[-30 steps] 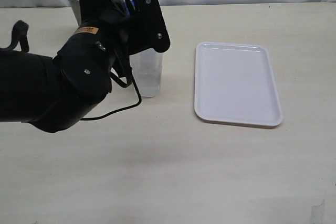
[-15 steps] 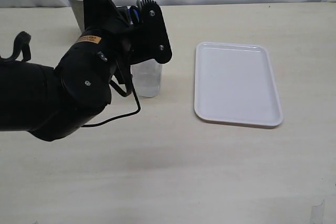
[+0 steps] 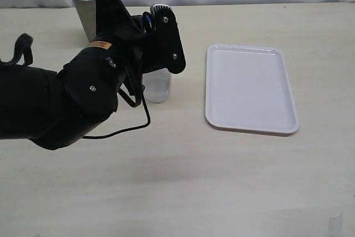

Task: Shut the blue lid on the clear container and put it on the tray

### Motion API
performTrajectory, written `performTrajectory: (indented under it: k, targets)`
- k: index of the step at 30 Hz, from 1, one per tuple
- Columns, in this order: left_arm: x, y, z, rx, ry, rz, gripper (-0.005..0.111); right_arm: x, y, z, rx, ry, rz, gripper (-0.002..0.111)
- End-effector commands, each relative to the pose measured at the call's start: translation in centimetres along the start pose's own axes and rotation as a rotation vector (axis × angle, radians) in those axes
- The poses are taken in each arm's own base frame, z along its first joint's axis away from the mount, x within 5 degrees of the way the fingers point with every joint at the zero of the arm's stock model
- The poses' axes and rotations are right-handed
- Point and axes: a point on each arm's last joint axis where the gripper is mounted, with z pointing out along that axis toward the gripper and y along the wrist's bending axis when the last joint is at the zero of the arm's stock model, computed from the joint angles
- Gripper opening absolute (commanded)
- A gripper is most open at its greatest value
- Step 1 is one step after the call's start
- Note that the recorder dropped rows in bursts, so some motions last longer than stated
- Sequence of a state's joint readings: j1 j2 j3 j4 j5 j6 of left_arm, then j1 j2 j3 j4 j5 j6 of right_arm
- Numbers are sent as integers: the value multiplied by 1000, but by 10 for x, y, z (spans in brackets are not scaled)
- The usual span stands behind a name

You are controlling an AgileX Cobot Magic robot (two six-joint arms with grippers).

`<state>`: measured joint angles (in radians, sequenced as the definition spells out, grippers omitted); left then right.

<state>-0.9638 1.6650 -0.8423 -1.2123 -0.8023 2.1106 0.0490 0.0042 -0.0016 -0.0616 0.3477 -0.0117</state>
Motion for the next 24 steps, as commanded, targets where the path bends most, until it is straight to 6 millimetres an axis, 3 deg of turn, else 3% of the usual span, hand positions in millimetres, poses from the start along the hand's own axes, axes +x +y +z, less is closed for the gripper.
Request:
performTrajectory:
  k: [1, 12, 24]
  targets:
    - [0, 1, -2, 8, 2, 18, 0, 0, 0, 0, 3, -4, 6, 4]
    - [4, -14, -4, 95, -22, 40, 0, 0, 0, 0, 3, -4, 6, 4]
    - [2, -17, -4, 121, -54, 54, 0, 0, 0, 0, 3, -4, 6, 4]
